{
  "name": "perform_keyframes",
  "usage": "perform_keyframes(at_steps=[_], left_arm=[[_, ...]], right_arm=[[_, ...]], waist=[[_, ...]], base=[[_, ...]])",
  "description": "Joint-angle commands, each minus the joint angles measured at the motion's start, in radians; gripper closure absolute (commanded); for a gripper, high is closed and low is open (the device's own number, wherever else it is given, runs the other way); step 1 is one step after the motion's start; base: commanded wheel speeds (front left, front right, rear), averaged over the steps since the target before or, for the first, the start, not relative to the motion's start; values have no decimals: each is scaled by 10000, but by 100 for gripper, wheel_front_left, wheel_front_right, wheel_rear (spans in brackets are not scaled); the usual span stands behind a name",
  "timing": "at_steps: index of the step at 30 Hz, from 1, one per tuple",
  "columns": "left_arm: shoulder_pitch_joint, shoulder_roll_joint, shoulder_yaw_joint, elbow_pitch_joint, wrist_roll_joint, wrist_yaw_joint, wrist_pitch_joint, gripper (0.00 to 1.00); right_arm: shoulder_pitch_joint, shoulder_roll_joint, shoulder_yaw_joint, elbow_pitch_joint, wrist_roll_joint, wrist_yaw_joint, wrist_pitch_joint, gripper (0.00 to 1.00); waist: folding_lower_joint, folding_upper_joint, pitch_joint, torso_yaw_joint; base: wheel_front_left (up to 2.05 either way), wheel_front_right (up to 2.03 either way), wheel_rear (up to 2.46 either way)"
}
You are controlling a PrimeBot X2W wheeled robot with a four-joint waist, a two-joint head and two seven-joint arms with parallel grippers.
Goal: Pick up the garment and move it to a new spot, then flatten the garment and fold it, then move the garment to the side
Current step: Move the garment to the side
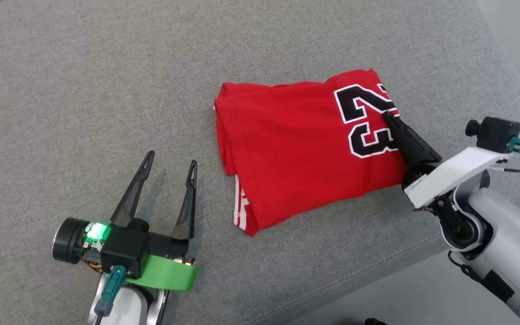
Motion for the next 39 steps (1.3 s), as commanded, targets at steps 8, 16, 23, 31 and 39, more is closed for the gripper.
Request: perform_keyframes(at_steps=[8,16,23,31,39], left_arm=[[-610,161,-298,-596,318,-58,-21,0],[-1129,161,-668,-1495,512,-109,-20,0],[-1390,249,-847,-2238,628,-145,271,0],[-1515,455,-960,-2691,722,-177,620,0],[-1608,603,-1006,-2998,763,-193,842,0]], right_arm=[[-985,-612,-190,-54,-155,-1,-37,100],[-1728,-1555,-1009,50,-167,-1,-38,100],[-1878,-2091,-2027,381,-50,-1,-38,100],[-1720,-2652,-3010,808,-277,-1,-38,100],[-1763,-3037,-3814,1239,-544,-1,-38,100]], waist=[[0,-1,1094,103],[0,-1,1917,395],[0,-1,2440,370],[0,-1,2852,265],[0,-1,3087,279]], base=[[0,0,0],[0,0,0],[0,0,0],[0,0,0],[0,0,0]])
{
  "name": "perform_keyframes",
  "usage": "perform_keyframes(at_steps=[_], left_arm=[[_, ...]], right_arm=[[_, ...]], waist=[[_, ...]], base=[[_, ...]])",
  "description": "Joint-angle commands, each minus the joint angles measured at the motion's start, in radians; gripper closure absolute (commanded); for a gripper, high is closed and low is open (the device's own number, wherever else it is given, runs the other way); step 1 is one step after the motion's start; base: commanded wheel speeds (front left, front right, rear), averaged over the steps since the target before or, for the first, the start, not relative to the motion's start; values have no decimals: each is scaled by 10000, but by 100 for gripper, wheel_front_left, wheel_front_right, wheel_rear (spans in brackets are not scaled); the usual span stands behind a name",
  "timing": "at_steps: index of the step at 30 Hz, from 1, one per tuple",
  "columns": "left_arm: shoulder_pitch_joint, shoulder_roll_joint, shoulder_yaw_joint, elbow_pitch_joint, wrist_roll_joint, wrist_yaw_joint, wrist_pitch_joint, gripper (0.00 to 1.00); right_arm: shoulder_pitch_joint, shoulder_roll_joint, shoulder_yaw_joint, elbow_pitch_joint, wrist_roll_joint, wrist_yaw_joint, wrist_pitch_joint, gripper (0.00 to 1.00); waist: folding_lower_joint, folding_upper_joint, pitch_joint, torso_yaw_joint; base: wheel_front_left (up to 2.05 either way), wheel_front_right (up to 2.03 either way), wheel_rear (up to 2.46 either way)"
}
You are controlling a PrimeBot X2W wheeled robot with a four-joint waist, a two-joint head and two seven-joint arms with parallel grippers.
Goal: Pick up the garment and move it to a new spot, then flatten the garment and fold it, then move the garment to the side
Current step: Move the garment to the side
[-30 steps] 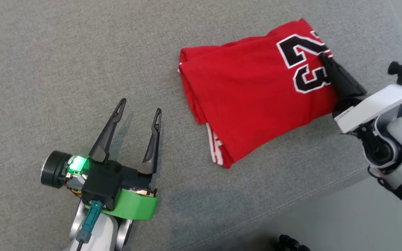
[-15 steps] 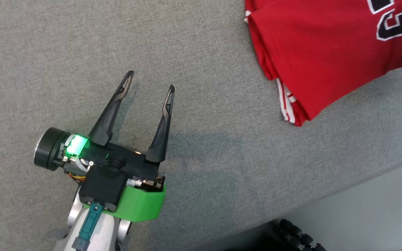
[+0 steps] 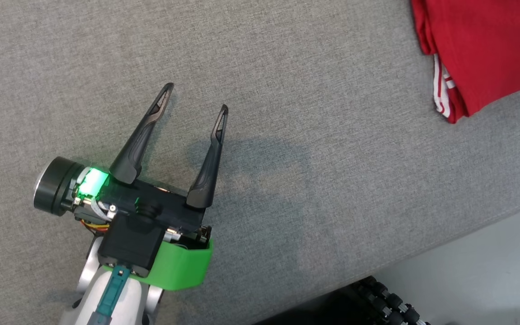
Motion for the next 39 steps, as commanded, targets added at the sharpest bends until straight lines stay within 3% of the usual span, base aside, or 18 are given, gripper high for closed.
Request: perform_keyframes(at_steps=[1,8,9,10,11,16,22,27,32,39], left_arm=[[-182,73,8,-53,42,-22,17,0],[-270,138,-87,-148,37,-2,95,0],[-287,134,-114,-120,20,-8,75,0],[-303,120,-127,-100,0,3,43,0],[-318,97,-129,-65,-24,29,0,0],[-275,-49,-212,157,-171,126,-194,0],[64,-128,-144,604,-421,300,-455,0],[489,-292,88,1318,-972,540,-673,0],[928,-495,474,2164,-1563,962,-801,0],[1562,-680,810,3228,-2297,1244,-878,0]], right_arm=[[-5,-47,-57,49,-90,-1,-38,100],[-114,-147,-561,851,-768,-2,-38,100],[-153,-95,-661,1114,-1007,-2,-38,80],[-193,-32,-748,1427,-1295,-2,-38,24],[-245,71,-841,1701,-1648,-2,-38,0],[-429,738,-2076,2328,-3707,-2,-38,0],[440,2339,-3361,746,-5724,-2,-38,0],[1428,3362,-2871,-552,-6369,-2,-37,0],[2356,3800,-1901,-1328,-6622,-2,-38,0],[3667,4436,-1452,-1916,-6990,-1,-37,0]], waist=[[-1,0,25,12],[-1,0,70,123],[-1,0,34,167],[-1,0,2,213],[-1,0,-42,261],[-1,0,-376,461],[-1,0,-1074,612],[-1,0,-1982,734],[-1,0,-3045,1001],[-1,0,-4425,1413]], base=[[0,0,0],[0,0,0],[0,0,0],[0,0,0],[0,0,0],[0,0,0],[0,0,0],[0,0,0],[0,0,0],[0,0,0]])
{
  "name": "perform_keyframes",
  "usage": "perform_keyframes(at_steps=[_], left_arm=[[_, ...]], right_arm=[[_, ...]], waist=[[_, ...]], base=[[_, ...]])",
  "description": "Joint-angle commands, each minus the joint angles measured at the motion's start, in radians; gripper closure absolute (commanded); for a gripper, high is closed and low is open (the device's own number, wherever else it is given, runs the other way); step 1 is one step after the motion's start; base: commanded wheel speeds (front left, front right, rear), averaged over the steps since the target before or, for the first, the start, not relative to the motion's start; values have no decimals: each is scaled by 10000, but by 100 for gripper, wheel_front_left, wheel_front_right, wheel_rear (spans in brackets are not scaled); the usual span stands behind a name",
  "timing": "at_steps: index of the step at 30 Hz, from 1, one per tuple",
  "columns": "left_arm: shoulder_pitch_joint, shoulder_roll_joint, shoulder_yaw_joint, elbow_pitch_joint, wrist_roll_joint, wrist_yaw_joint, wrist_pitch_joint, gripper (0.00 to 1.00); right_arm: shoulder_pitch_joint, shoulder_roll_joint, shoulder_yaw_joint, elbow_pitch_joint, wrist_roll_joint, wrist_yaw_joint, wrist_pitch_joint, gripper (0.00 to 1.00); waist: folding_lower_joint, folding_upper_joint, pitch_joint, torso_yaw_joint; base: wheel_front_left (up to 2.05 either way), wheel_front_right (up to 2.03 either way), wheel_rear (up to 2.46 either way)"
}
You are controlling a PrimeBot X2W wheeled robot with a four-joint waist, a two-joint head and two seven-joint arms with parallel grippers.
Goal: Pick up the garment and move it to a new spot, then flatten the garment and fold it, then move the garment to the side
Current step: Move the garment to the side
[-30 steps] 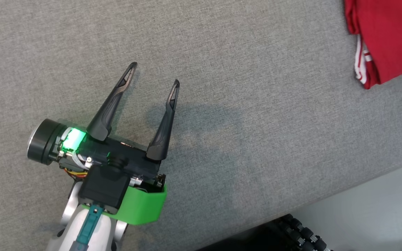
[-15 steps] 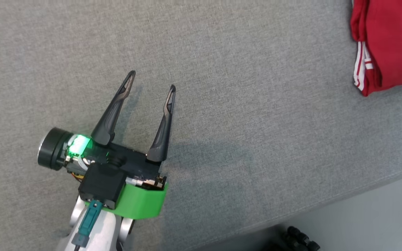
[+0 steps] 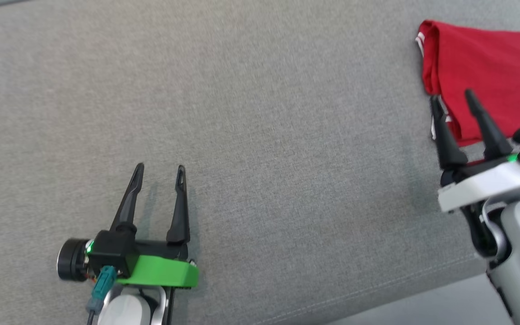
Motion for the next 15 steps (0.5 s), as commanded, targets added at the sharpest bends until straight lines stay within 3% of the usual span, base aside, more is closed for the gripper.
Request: perform_keyframes(at_steps=[1,7,15], left_arm=[[215,-51,89,119,-127,77,-76,0],[1005,-157,600,271,-763,209,-69,0],[2084,-212,1287,-417,-434,232,-63,0]], right_arm=[[330,53,17,-141,-204,-4,-36,0],[1685,621,92,-777,-1149,-6,-36,0],[3078,1299,-452,-1793,-2289,-6,-35,0]], waist=[[1,0,-1313,549],[1,0,-2522,859],[1,0,-3433,1209]], base=[[0,0,0],[0,0,0],[0,0,0]])
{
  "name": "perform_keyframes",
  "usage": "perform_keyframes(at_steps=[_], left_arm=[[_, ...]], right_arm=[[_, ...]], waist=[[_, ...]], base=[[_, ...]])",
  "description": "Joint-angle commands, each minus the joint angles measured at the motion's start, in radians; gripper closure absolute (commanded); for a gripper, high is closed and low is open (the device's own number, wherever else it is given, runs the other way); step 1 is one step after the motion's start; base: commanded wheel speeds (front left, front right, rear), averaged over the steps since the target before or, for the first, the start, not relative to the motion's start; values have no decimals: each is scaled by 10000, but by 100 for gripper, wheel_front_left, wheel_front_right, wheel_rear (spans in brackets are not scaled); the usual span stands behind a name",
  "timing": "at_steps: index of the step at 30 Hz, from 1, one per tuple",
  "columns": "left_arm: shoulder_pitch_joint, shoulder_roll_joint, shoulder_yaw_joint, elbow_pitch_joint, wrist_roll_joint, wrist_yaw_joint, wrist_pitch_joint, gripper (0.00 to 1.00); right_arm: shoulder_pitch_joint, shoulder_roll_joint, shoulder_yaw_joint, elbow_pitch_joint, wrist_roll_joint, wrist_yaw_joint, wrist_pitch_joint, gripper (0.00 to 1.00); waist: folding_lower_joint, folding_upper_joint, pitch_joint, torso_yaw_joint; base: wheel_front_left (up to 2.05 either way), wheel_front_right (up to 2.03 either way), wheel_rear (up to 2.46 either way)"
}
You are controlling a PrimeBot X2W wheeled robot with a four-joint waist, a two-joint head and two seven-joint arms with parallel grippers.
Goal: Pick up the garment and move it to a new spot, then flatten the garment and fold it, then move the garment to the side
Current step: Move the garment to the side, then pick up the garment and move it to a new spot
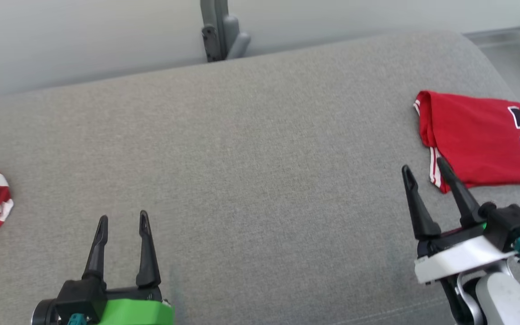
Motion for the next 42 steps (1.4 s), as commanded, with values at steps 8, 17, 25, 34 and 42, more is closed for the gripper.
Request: perform_keyframes(at_steps=[8,17,25,34,42], left_arm=[[916,-15,245,-519,163,-344,-21,0],[1592,-14,322,-416,485,-602,-21,0],[1789,-15,362,-115,456,-609,-22,0],[1807,-14,327,-1,497,-633,-22,0],[1788,-14,303,72,530,-666,-22,0]], right_arm=[[1174,563,-166,-377,-603,-7,-35,0],[1553,772,183,288,-327,-7,-35,0],[1718,753,181,424,-376,-7,-35,0],[1785,669,336,438,-377,-7,-35,0],[1782,636,380,447,-336,-7,-35,0]], waist=[[1,0,-1110,732],[1,0,-1446,706],[1,0,-1565,680],[1,0,-1607,685],[1,0,-1644,739]], base=[[0,0,0],[0,0,0],[0,0,0],[0,0,0],[0,0,0]])
